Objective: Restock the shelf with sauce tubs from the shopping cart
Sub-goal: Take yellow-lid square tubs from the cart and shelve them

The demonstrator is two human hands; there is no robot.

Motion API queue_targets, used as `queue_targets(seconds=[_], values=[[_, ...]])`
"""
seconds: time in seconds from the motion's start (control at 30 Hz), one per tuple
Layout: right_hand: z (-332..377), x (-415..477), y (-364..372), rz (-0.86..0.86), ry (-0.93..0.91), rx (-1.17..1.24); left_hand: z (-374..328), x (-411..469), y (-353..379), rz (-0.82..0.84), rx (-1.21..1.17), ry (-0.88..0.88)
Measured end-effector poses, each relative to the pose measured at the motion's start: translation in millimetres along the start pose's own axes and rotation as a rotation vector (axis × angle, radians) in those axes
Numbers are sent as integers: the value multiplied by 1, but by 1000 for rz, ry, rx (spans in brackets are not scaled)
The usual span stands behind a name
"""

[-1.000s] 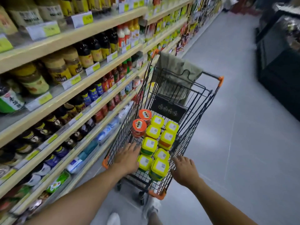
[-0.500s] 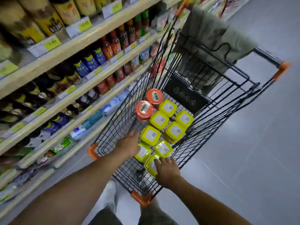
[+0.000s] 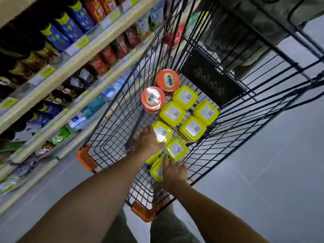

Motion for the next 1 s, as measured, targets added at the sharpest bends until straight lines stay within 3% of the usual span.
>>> queue_targets(seconds=[0.57, 1.0], values=[[6, 15, 7, 24, 9, 32, -7, 30, 25, -57, -24, -63], [-4, -6, -22, 52, 74, 176, 42, -40, -20, -62, 35, 6]])
Point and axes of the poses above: each hand's wrist, its own x-axis towards the middle knuckle, its own y-axis out of the palm, z = x × y, the point moved 4 cm from there along x, towards the middle knuckle, and after that the axes turned 13 degrees about y, right-handed, at the moved point
